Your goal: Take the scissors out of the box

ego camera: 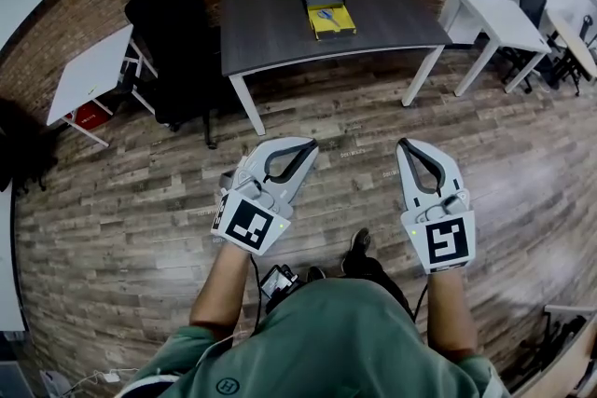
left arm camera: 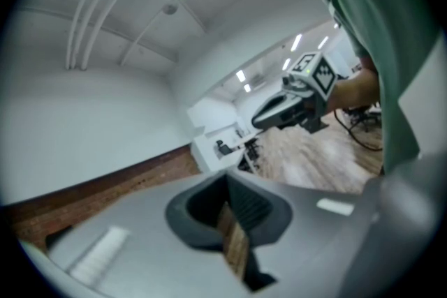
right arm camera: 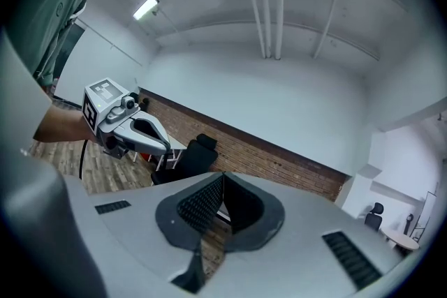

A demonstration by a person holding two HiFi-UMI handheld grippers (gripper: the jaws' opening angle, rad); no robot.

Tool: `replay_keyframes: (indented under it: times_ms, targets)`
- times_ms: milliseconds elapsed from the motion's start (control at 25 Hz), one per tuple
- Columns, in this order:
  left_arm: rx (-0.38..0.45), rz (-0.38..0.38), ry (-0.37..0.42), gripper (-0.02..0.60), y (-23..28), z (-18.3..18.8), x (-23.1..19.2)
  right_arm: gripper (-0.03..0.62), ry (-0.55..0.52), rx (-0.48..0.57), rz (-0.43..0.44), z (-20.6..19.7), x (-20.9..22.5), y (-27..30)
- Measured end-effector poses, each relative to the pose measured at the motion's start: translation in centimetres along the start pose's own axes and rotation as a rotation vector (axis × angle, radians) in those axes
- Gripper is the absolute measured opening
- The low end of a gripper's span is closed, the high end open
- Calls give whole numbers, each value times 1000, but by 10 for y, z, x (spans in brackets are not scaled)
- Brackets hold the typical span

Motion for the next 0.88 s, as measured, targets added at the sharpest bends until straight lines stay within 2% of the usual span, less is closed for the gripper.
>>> replay_keyframes:
  times_ms: [440, 880]
  targets:
    - [-51, 40, -12, 0, 64, -9, -33, 8, 20, 36, 62, -20, 62, 67]
    - [-117, 98, -27, 0, 170, -2, -75, 8, 22, 73, 163, -49, 159, 147]
Point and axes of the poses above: the fingertips, and each gripper's own axes: y forward along the fingers, x to its right, z out of its top, the point moved 9 cm from there along -y, backward along the fingers, and after that the axes turned 8 degrees about -x, right-handed, at the moved point
